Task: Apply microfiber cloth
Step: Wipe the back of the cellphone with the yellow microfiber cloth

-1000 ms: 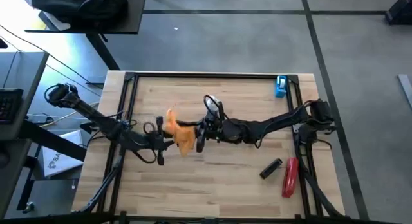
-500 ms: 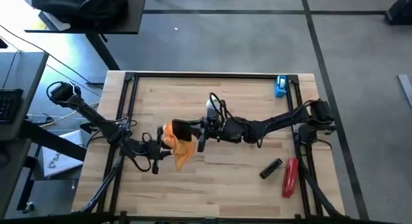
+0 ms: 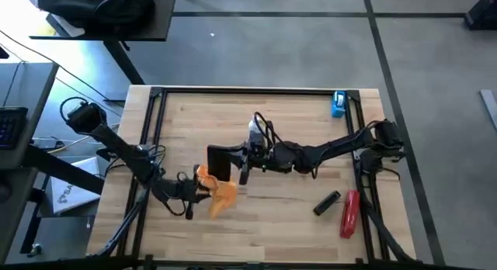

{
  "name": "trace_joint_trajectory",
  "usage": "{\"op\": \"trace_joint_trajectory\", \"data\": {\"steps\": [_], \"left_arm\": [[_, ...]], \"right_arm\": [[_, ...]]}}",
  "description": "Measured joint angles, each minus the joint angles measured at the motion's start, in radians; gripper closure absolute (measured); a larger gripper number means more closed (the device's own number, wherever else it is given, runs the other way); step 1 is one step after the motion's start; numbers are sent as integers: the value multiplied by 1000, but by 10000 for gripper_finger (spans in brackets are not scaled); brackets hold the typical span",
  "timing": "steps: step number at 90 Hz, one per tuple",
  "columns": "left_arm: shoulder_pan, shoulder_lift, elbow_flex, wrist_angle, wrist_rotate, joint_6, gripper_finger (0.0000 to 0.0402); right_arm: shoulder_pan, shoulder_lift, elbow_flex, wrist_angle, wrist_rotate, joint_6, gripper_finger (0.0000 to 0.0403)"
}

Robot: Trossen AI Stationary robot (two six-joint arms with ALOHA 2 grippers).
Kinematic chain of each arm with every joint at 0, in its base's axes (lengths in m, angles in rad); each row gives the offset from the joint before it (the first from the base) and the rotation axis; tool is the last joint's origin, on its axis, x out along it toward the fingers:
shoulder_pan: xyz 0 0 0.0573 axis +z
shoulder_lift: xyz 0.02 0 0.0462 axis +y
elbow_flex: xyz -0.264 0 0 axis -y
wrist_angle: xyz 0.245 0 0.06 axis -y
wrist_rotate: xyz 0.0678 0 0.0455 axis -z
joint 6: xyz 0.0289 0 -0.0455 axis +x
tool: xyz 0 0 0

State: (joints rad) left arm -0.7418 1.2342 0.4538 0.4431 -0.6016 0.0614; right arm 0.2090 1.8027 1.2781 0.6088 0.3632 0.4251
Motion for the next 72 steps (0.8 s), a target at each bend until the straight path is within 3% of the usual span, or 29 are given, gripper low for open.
{"op": "trace_joint_trajectory", "data": {"steps": [12,26,32,48,59,72], "left_arm": [[-89,-76,33,-12,2,27,402],[-120,-235,46,-33,-206,168,402],[-95,-301,46,-32,-244,260,402],[53,-402,46,-32,-182,375,402],[165,-384,29,-36,-61,430,402],[255,-315,16,-28,12,401,402]], "right_arm": [[-7,0,0,-45,2,12,402],[-10,0,0,-95,4,5,402],[-10,0,0,-119,4,-4,402],[-6,1,0,-140,6,3,402],[-5,1,-1,-117,9,-8,402],[-6,1,-2,-101,2,-15,402]]}}
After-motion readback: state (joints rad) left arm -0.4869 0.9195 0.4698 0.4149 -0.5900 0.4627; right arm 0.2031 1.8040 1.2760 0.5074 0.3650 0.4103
